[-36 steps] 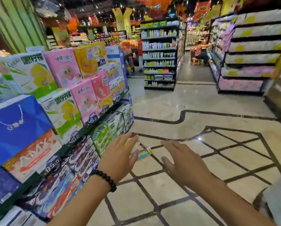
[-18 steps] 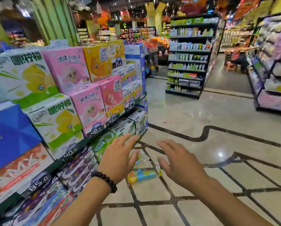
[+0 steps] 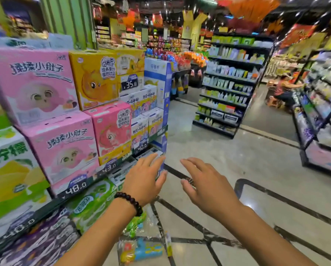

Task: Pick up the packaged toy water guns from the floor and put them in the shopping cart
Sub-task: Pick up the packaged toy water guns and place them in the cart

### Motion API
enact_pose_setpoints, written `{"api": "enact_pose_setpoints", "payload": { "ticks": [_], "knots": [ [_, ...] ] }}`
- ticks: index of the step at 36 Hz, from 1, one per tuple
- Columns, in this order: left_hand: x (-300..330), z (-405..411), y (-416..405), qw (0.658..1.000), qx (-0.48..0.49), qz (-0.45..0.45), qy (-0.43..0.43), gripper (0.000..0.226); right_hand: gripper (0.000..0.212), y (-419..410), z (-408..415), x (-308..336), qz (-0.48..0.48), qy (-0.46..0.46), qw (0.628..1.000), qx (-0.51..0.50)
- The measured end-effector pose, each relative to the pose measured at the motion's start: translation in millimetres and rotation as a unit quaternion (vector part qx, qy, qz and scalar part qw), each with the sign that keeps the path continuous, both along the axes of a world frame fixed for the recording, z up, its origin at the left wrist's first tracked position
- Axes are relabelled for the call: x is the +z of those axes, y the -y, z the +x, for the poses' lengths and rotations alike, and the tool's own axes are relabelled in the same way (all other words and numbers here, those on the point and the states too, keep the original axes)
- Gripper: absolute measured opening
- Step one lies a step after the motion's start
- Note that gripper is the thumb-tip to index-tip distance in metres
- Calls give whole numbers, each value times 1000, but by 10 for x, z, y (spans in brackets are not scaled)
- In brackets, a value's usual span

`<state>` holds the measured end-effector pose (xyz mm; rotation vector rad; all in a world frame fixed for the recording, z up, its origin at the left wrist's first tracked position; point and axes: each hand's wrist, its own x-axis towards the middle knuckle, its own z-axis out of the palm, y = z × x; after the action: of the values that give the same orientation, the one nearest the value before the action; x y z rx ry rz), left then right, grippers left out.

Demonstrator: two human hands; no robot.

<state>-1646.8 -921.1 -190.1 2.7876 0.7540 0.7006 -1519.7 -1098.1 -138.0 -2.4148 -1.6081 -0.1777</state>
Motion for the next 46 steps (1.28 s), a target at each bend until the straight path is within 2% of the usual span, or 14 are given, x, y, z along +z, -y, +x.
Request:
{"api": "enact_pose_setpoints", "payload": {
  "ticks": [10,17,22,33,46],
  "knots": [
    [138,1345,-550,1000,27,16,-1,52,59,-627,1556,-104,13,-15,999,26],
    [232,2168,-772,991,127,27,-23,55,59,-1105,2716,-8,22,-22,993,114],
    [483,2388,-826,978,205,16,-16,51,59,-1518,3287,125,20,-35,979,198],
    [486,2088,-1052,922,385,18,-31,53,61,-2606,3300,73,-20,-76,920,384],
    [71,1864,-2118,886,462,-9,42,53,65,-3823,3213,-76,-81,-24,899,429]
  ]
}}
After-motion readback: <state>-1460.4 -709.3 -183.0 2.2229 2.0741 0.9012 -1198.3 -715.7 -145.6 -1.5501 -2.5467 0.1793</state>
